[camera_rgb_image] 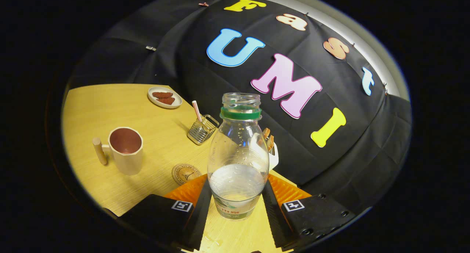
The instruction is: Take the bottle from table, then pour the juice into the cup, finally place the bottle on the coaster
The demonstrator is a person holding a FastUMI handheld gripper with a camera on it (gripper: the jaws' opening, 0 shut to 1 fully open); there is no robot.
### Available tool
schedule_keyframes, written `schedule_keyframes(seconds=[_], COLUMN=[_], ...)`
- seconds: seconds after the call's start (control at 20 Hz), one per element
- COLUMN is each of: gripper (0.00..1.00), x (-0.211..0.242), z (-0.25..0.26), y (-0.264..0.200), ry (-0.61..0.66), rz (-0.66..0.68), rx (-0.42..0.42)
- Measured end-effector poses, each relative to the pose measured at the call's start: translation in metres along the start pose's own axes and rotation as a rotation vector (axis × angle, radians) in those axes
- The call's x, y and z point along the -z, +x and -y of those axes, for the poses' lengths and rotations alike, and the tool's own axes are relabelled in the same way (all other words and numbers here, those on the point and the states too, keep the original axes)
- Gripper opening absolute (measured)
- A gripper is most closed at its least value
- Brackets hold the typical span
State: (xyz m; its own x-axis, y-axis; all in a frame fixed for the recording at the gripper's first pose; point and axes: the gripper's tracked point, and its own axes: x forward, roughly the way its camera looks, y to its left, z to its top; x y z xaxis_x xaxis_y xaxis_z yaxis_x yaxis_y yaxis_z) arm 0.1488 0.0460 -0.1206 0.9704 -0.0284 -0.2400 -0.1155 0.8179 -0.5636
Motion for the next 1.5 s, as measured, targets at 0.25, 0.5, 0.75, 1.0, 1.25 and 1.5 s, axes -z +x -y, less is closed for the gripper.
schedule_keyframes(seconds=[0.25,0.5,0.75,1.0,1.25,1.5], gripper=[0.74,0.74,0.73,0.73,0.73,0.73], x=[-0.006,-0.005,-0.006,-0.011,-0.018,-0.03], z=[-0.015,-0.027,-0.04,-0.052,-0.062,-0.068], y=[0.008,0.013,0.022,0.028,0.038,0.046], ry=[-0.153,-0.268,-0.39,-0.496,-0.62,-0.733], rz=[-0.012,-0.013,-0.013,0.014,0.055,0.125], rx=[0.029,0.025,0.008,-0.013,-0.035,-0.038])
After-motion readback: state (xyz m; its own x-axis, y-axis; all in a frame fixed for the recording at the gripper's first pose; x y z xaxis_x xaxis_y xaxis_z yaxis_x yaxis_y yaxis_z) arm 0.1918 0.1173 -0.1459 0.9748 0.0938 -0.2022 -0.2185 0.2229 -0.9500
